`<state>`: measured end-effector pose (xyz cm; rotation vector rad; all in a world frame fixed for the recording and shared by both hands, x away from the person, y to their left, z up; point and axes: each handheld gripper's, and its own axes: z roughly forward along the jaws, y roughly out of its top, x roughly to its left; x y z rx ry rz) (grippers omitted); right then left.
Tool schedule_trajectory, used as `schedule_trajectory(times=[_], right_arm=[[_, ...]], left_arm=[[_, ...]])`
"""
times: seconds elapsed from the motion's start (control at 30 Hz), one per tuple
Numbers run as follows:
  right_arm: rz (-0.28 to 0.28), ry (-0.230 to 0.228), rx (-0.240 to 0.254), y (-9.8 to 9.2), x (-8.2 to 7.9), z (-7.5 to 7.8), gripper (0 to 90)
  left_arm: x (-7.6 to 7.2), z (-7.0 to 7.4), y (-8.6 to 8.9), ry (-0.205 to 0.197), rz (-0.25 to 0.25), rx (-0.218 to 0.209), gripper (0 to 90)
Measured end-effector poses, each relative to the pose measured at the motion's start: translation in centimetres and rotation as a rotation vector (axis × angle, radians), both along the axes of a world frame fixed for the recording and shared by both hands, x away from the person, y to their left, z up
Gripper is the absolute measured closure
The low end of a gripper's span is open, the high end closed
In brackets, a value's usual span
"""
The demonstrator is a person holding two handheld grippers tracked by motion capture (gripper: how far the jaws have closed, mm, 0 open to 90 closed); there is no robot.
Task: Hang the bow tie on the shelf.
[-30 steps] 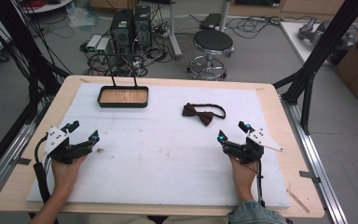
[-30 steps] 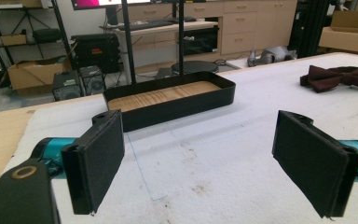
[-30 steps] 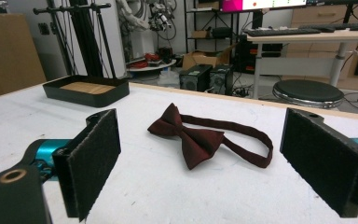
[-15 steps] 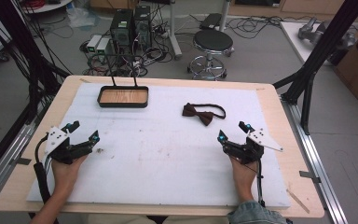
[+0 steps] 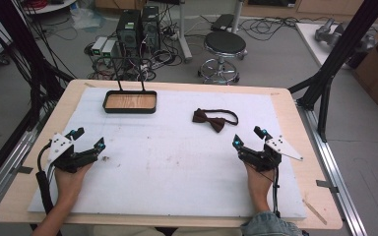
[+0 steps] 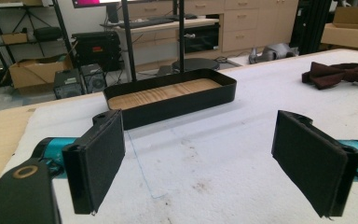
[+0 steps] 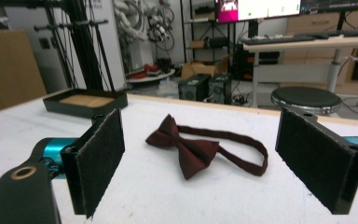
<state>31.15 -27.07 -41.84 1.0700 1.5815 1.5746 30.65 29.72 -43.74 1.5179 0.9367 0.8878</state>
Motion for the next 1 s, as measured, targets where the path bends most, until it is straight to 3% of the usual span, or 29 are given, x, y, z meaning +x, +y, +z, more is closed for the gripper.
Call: schedule_trajectory(times=[0.3, 0.57, 0.73, 0.83, 1.0], right_arm=[[0.018, -0.029, -0.012, 0.5, 0.8, 1.9, 14.7], [0.042, -0.035, 0.006, 1.1, 2.7, 4.2, 12.3], [0.061, -0.039, -0.033, 2.0, 4.3, 5.4, 19.5], [0.064, -0.048, -0.082, 2.8, 5.6, 5.9, 24.7], [0.083, -0.04, -0.146, 4.2, 7.9, 5.9, 28.5]], left_arm=[[0.0, 0.0, 0.0, -0.002, -0.003, -0.001, 18.1], [0.0, 0.0, 0.0, -0.003, -0.007, 0.001, 18.2], [0.1, 0.0, 0.0, -0.003, -0.01, -0.001, 18.5], [0.1, 0.0, 0.0, -0.004, -0.011, -0.005, 18.6], [0.1, 0.0, 0.0, -0.004, -0.014, -0.007, 18.7]])
